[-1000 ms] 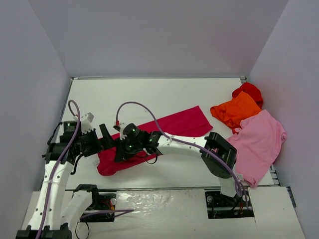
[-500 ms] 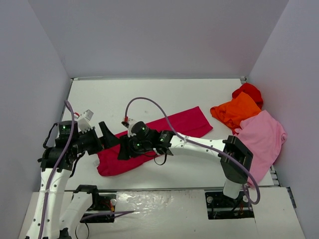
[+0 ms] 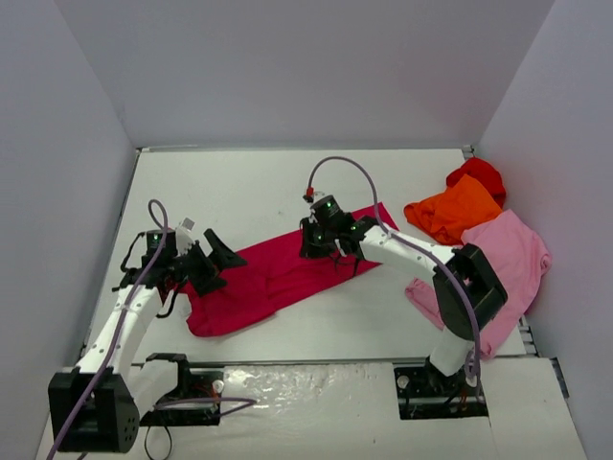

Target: Fold and stack the t-shirts

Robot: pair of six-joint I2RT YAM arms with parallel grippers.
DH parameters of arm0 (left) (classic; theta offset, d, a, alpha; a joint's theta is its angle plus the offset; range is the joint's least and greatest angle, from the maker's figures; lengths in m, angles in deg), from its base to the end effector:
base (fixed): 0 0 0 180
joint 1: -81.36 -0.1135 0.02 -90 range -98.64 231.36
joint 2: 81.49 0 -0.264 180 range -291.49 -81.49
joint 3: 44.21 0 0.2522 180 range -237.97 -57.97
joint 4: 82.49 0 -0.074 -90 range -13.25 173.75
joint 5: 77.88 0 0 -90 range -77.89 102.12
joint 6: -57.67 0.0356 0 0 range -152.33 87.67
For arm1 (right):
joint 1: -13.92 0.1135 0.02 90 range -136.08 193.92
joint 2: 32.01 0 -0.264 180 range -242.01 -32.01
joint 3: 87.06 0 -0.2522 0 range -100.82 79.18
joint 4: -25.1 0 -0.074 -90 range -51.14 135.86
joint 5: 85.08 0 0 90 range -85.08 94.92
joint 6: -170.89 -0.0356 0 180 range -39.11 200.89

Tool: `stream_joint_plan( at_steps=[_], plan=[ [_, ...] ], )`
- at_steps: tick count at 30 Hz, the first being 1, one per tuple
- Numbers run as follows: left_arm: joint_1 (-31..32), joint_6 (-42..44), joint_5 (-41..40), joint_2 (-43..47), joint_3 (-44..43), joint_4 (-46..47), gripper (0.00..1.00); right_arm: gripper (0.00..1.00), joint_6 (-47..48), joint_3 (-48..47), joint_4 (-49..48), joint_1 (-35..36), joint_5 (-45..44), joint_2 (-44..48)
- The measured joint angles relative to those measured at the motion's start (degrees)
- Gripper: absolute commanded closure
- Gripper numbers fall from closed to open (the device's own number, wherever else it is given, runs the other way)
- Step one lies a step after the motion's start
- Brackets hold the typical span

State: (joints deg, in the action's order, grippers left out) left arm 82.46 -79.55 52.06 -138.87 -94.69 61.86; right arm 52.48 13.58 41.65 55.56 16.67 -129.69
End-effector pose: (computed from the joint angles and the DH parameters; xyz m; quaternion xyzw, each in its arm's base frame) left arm 0.2022 -0.0267 0.2371 -0.2106 0.8455 -0.4401 0.2171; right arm 0.2822 0.2606 0.2336 -0.1486 0.8705 0.3385 0.3249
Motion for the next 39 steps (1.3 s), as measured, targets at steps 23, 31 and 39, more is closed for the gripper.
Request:
stream_joint_plan(
  at_steps=[23, 31, 39],
  plan=[
    [8.32, -2.40, -1.16, -35.24, -8.98, 22.25, 0.03, 1.00, 5.70, -3.67, 4.41, -13.60, -9.04, -7.99],
    [11.79, -4.42, 3.93, -45.06, -15.06, 29.61, 0.03, 1.00, 9.63, -4.31, 4.87, -13.35, -12.21, -9.06],
    [12.38, 0.39, 3.09, -53.85, -30.92, 18.13, 0.03, 1.00, 11.02, -0.12, 2.35, -13.01, -11.95, -9.88]
  ],
)
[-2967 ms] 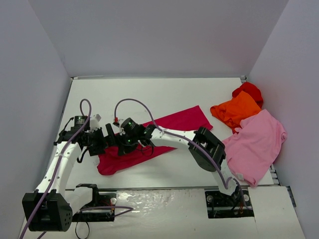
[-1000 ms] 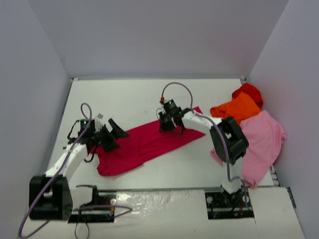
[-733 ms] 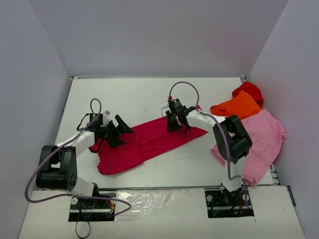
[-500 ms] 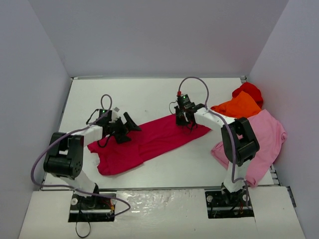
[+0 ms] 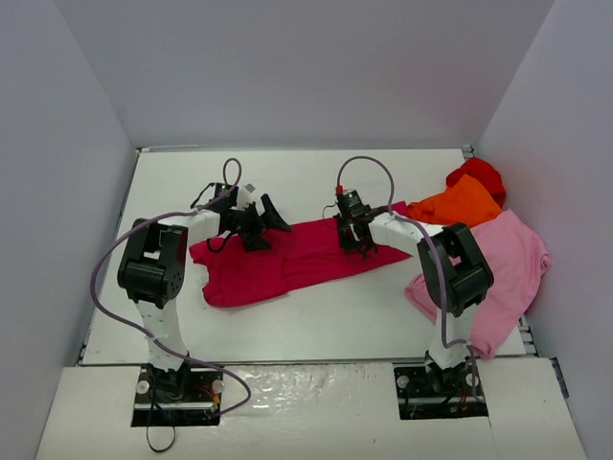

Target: Fold and stack the t-shirts

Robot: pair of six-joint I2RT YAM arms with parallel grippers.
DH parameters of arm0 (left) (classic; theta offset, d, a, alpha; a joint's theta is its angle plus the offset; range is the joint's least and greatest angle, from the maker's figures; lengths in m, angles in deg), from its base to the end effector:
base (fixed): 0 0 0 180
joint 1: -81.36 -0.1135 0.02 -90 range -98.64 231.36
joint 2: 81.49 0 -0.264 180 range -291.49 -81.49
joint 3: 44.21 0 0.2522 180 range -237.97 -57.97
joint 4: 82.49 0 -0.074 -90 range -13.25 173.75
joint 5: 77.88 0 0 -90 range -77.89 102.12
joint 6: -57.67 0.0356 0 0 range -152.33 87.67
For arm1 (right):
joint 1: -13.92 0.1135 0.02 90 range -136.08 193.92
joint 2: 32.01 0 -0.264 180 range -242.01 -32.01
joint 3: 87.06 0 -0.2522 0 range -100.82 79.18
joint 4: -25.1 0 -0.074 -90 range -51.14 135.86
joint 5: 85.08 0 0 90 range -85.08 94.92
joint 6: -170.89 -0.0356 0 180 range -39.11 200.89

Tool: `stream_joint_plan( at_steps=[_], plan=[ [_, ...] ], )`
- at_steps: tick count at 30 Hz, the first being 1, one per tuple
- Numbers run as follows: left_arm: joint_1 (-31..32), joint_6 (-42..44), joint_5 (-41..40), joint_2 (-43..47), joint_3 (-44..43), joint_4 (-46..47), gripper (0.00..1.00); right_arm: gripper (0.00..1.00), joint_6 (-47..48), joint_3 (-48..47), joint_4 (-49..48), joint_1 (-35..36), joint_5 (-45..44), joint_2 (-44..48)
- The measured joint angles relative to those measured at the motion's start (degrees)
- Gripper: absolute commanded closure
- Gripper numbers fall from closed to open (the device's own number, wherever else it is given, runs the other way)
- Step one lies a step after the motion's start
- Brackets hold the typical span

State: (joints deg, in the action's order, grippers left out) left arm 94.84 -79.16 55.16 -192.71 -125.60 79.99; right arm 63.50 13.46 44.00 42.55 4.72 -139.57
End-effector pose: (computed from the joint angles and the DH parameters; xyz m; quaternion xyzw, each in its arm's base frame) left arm 0.3854 -0.1174 0.1606 -0.1209 0.8684 -0.4654 0.1209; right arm 0.3485 0.1901 0.1664 -0.0905 0.9259 0.1418 0.3381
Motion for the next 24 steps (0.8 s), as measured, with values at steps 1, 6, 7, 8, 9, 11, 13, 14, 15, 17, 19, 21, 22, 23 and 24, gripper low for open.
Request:
stream_joint_plan(
  at_steps=[1, 6, 7, 8, 9, 11, 13, 14, 15, 17, 19, 21, 22, 23, 24],
  plan=[
    [0.01, 1.53, -1.58, -1.08, -2.93, -2.60, 0.03, 1.00, 0.00, 0.94, -0.93, 0.08, 0.12, 0.49],
    [-0.88, 7.18, -8.03, -5.35, -13.92, -11.85, 0.03, 1.00, -0.24, 5.51, -4.84, 0.54, 1.37, 3.12],
    [-1.15, 8.02, -8.71, -6.27, -16.15, -13.64, 0.03, 1.00, -0.39, 6.51, -5.54, 0.75, 1.61, 3.76],
    [-1.40, 8.97, -9.60, -7.26, -18.61, -15.68, 0.03, 1.00, -0.54, 7.47, -6.12, 1.23, 1.63, 4.39],
    [-1.81, 9.77, -10.46, -8.03, -20.49, -16.34, 0.03, 1.00, -0.74, 8.33, -6.18, 1.82, 1.62, 5.10],
    [-2.60, 11.27, -11.98, -9.21, -23.65, -17.44, 0.03, 1.00, -1.16, 9.88, -6.26, 3.03, 1.49, 6.37],
    [-3.23, 11.99, -12.75, -7.90, -23.46, -17.95, 0.03, 1.00, -1.55, 10.29, -6.12, 4.18, 0.73, 6.80],
    [-3.48, 12.12, -13.13, -6.60, -22.85, -18.43, 0.03, 1.00, -1.65, 10.28, -6.03, 4.61, 0.41, 6.81],
    [-3.60, 12.22, -13.64, -4.77, -21.88, -18.73, 0.03, 1.00, -1.77, 10.18, -5.86, 4.92, 0.10, 6.81],
    [-3.29, 12.24, -14.96, 1.41, -18.26, -20.11, 0.03, 0.99, -1.98, 9.33, -4.85, 5.16, -0.48, 6.47],
    [-2.65, 12.20, -16.28, 9.47, -13.94, -22.50, 0.03, 0.87, -2.35, 8.24, -3.43, 5.26, -1.19, 6.04],
    [-1.96, 12.22, -17.04, 17.12, -10.81, -25.42, 0.03, 0.77, -2.48, 7.27, -2.17, 5.30, -2.03, 5.62],
    [-1.62, 12.30, -17.72, 20.80, -9.26, -26.54, 0.03, 0.75, -2.73, 6.80, -1.36, 5.36, -2.83, 5.57],
    [-1.33, 12.37, -18.48, 24.28, -7.67, -27.61, 0.03, 0.74, -2.98, 6.33, -0.52, 5.43, -3.68, 5.55],
    [-1.18, 12.37, -19.42, 27.15, -5.73, -28.67, 0.03, 0.74, -3.12, 5.86, 0.34, 5.50, -4.57, 5.55]
  ],
)
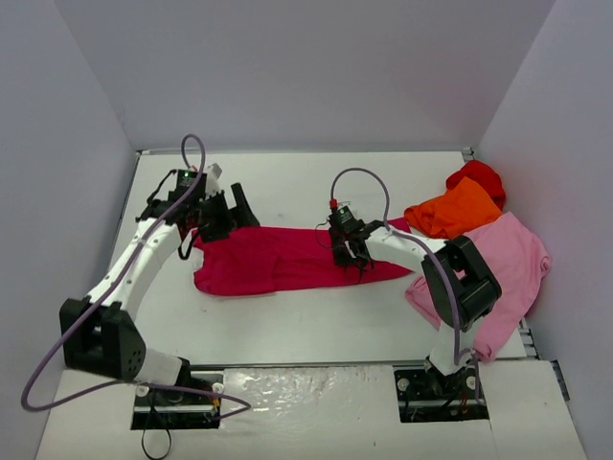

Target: Fold and stack the t-shirts

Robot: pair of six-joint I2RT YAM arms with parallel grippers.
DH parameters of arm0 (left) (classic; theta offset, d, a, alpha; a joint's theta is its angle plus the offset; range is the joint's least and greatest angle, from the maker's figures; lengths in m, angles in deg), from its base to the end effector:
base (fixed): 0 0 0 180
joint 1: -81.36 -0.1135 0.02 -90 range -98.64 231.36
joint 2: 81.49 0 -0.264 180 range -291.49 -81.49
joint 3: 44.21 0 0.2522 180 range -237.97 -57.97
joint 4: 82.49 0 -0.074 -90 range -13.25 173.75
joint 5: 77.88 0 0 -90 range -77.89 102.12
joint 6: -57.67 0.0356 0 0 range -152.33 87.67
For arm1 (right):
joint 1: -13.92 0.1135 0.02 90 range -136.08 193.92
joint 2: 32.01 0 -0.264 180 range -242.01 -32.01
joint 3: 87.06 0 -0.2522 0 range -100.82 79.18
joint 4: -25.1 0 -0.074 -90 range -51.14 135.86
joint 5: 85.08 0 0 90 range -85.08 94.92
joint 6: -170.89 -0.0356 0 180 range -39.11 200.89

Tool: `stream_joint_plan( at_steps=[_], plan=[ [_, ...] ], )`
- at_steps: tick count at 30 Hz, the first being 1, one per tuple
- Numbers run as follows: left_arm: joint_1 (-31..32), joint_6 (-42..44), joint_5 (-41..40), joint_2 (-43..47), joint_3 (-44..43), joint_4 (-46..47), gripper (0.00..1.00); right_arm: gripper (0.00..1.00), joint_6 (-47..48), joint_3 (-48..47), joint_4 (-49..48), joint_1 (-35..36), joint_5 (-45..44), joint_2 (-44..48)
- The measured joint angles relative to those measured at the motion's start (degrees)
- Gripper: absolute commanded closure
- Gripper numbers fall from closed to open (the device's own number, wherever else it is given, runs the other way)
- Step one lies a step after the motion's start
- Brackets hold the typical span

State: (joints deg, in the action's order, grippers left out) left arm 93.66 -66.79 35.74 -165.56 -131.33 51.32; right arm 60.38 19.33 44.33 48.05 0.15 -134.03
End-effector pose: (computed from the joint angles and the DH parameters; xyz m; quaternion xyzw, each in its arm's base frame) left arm 0.3119 -0.0826 0.3166 -0.0927 0.8970 -0.3268 0.2827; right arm 0.3084 0.2055 0.1708 -0.0955 0.9269 0.1312 0.3385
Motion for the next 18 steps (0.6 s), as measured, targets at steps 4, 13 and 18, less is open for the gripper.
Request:
stream_joint_plan(
  at_steps=[4, 13, 18],
  plan=[
    [0.02, -0.01, -4.89, 6.60, 8.69, -6.14, 0.03, 0.95, -0.09, -1.91, 2.38, -0.02, -2.67, 0.00],
    [-1.18, -2.44, 0.32, 3.24, 16.42, -2.31, 0.84, 1.00, -0.01, -2.49, 4.87, -0.40, -4.92, 0.88],
    [-1.58, -6.27, 4.36, 3.79, 17.10, 4.26, 1.00, 1.00, -0.07, -1.84, 5.49, -0.44, -5.41, 3.28]
  ],
)
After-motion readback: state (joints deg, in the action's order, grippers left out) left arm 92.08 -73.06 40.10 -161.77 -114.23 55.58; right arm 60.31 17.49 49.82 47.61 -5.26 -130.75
